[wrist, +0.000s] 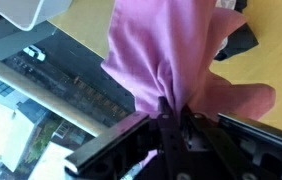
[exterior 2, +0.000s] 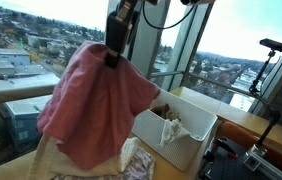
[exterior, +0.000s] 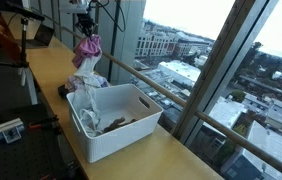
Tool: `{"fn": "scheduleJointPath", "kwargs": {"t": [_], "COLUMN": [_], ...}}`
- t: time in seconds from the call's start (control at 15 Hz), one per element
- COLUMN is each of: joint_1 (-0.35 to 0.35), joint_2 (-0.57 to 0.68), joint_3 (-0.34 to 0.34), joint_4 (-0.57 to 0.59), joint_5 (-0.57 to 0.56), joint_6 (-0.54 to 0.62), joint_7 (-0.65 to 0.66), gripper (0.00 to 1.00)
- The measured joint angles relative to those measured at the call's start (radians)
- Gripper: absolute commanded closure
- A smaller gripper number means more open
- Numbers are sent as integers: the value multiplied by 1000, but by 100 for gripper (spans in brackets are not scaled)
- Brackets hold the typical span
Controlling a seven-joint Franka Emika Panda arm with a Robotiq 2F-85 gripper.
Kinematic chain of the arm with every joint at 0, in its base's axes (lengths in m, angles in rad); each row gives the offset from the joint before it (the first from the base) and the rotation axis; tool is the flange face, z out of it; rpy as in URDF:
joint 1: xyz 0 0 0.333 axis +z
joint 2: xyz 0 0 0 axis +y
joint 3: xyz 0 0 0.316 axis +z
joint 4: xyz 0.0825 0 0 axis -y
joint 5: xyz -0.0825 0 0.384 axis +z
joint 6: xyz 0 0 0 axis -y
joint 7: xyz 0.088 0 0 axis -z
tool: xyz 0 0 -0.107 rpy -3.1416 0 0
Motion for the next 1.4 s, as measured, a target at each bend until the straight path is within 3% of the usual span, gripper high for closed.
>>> {"fn": "scheduleJointPath", "kwargs": {"t": [0.6,1.0,1.4], "joint_1": [-69,-165,-266], "joint_2": [-23,-78,-97], "joint_3": [-25,-99,-173], "joint_4": [-105,-217,-380], "joint_5": [54,60,60], "joint_6": [1,20,122], "joint_7": [-2,-23,-40], "gripper": [1,0,0]}}
